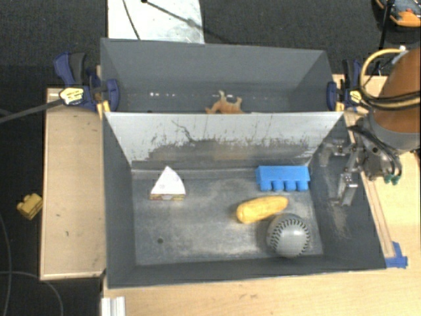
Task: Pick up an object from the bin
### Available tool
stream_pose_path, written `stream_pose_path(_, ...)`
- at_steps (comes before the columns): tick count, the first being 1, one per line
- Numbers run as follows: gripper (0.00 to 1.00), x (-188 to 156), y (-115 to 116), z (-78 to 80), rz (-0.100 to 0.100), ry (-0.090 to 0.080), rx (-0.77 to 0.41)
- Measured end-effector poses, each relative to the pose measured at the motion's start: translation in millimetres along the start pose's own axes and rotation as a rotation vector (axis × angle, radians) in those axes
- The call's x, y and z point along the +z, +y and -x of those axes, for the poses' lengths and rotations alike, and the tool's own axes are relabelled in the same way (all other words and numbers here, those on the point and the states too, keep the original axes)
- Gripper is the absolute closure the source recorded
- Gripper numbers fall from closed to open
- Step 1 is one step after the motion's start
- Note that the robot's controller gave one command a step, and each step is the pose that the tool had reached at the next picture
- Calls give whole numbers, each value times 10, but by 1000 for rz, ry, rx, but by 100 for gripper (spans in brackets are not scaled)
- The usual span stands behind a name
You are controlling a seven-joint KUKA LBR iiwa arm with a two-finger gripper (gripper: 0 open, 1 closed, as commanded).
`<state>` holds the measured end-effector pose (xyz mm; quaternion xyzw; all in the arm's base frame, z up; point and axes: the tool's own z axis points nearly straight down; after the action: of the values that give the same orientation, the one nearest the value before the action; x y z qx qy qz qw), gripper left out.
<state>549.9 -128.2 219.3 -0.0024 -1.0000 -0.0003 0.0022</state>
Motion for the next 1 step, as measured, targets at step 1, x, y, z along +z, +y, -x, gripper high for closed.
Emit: stream_pose_path(1, 0, -47, 7, 16, -1, -8, -4)
